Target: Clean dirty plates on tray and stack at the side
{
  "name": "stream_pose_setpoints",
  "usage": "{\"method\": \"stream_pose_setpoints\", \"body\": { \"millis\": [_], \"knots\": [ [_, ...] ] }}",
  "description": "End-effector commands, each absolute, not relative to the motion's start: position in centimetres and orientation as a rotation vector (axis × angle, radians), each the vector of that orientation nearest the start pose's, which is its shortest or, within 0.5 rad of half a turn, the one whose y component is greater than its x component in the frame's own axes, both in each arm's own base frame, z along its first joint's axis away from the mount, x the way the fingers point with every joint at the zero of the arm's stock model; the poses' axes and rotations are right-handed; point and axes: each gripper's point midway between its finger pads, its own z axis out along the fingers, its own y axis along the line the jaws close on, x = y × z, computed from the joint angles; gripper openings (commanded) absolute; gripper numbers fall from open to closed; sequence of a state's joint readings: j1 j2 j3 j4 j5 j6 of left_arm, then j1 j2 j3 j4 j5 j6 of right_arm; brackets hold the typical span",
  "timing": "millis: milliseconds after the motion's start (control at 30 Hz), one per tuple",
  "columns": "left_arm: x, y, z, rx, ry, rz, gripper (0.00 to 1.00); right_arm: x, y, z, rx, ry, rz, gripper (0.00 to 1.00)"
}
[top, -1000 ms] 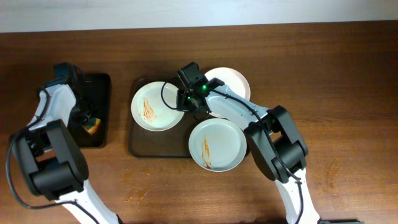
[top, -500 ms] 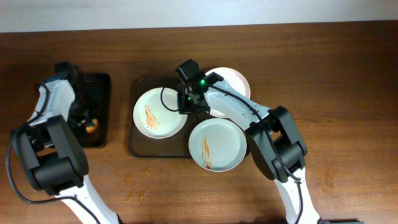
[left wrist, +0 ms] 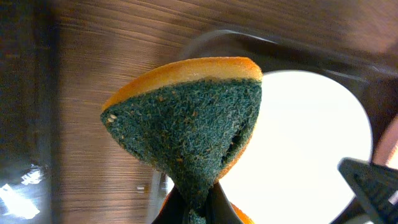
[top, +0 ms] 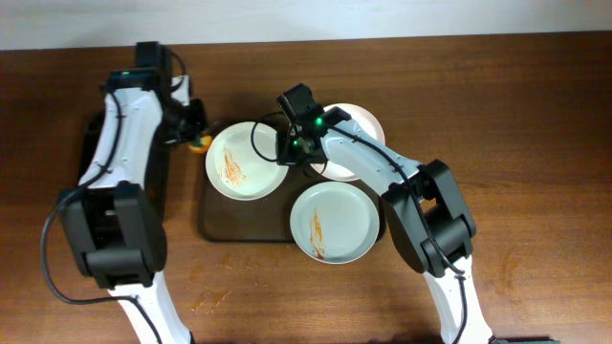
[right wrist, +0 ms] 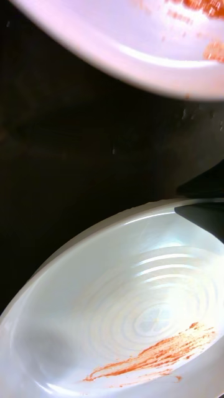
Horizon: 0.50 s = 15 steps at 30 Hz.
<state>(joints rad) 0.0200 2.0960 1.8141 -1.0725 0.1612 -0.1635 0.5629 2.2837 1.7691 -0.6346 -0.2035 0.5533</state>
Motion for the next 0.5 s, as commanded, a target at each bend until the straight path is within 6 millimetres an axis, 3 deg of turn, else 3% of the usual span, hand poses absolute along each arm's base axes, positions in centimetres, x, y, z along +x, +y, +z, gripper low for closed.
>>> {"method": "stream_pose_setpoints", "body": {
  "millis": [0, 167, 300, 467],
  "knots": [
    [44.4, -5.0, 6.1, -0.137, 3.003, -0.301, 0.01, 43.6, 32.2, 2.4, -0.063, 2.834, 0.619, 0.04],
    [42.6, -7.0, 1.9, -0.113, 3.086, -0.301, 0.01, 43.6, 32.1, 2.4, -0.062, 2.834, 0.619, 0.04],
    [40.9, -7.3, -0.4, -0.128, 3.153, -0.294, 0.01, 43.6, 32.2, 2.5, -0.063, 2.832, 0.621, 0.04],
    [37.3, -8.4, 0.1, -0.199, 3.292, -0.413, 0.01, 43.6, 32.1, 2.4, -0.063, 2.834, 0.619, 0.04]
  ]
}}
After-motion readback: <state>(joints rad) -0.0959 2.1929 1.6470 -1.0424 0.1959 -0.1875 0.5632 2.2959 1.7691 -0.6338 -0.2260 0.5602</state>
